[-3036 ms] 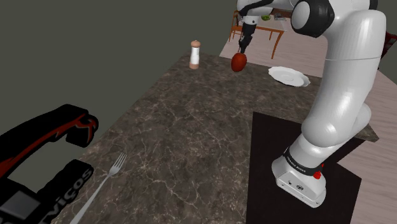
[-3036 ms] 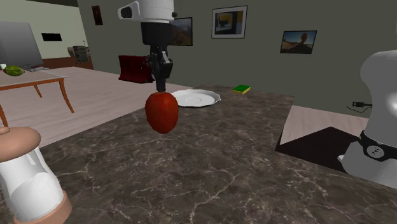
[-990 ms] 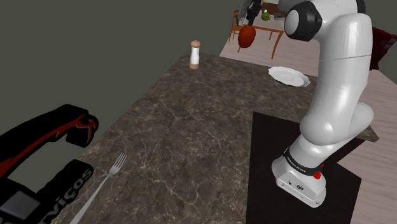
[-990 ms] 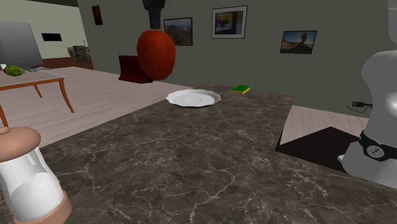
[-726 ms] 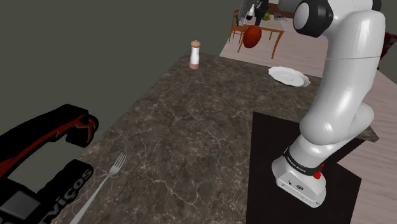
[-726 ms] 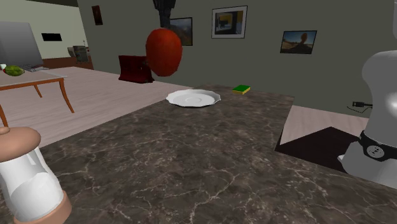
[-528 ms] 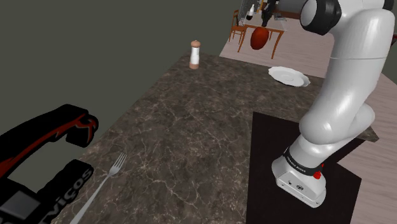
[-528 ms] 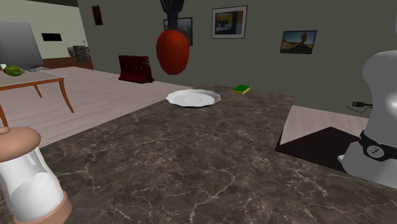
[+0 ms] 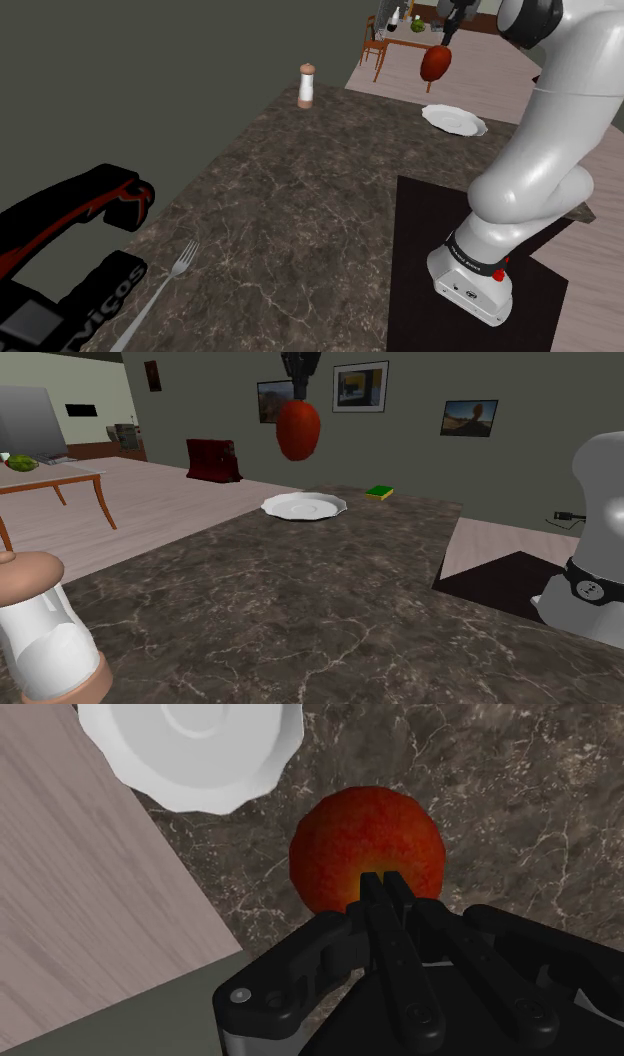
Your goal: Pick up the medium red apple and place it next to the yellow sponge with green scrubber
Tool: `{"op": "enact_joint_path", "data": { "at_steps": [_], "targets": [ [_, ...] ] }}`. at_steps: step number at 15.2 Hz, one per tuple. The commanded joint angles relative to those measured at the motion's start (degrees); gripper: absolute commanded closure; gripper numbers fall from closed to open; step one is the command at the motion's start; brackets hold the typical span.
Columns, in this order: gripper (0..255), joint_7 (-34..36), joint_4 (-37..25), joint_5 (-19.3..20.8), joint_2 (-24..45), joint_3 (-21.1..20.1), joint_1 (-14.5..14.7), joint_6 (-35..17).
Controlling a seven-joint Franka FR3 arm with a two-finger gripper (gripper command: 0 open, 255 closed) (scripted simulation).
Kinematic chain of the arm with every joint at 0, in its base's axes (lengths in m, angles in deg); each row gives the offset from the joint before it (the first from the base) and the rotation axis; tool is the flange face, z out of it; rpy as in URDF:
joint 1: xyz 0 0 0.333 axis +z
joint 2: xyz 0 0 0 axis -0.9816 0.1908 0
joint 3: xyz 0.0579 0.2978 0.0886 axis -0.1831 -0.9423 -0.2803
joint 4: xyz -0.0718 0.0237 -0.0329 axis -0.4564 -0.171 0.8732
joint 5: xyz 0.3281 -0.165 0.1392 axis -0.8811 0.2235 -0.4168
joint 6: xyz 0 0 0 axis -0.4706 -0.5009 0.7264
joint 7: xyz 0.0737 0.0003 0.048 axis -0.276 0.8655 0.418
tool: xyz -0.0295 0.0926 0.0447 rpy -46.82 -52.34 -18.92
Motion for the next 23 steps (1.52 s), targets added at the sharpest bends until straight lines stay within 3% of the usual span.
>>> {"op": "enact_joint_path", "data": {
  "at_steps": [1, 13, 23],
  "targets": [
    [255, -2.30, 1.75, 0.15, -1.07, 0.80, -1.27, -0.74],
    [255, -17.93, 0.65, -2.38, 0.32, 6.08, -12.05, -0.47],
    [255, -31.36, -12.04, -8.77, 9.83, 8.80, -25.92, 4.15]
  ]
}}
